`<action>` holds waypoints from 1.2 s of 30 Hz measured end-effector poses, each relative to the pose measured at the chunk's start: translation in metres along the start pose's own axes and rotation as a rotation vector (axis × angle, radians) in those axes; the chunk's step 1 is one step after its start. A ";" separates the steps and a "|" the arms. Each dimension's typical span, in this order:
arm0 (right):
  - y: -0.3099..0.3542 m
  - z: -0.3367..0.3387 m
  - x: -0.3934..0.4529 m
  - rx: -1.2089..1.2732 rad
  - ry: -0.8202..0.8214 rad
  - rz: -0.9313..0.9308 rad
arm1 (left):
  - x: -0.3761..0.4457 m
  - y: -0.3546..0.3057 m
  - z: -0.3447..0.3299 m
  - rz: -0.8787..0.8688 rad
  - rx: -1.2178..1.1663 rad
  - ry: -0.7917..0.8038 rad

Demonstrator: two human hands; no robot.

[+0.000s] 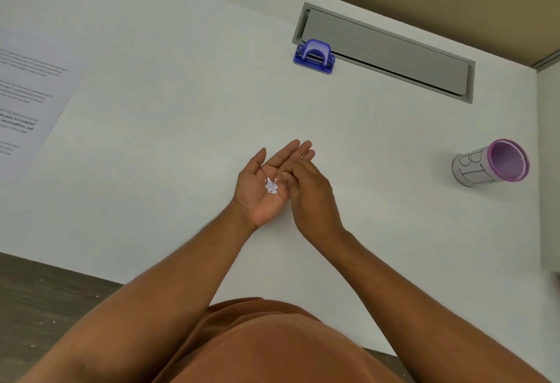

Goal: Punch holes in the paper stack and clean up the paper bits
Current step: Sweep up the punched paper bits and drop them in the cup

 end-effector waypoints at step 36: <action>-0.146 0.232 0.005 0.538 -0.554 -0.332 | 0.085 0.167 -0.190 -0.120 0.123 0.068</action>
Point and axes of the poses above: each hand's wrist, its own x-axis towards the middle knuckle, its own z-axis out of the back of the hand, y = z × x, the point moved 1 cm from there along x, towards the middle knuckle, and after that the axes turned 11 degrees about -y, right-handed, at the moved point
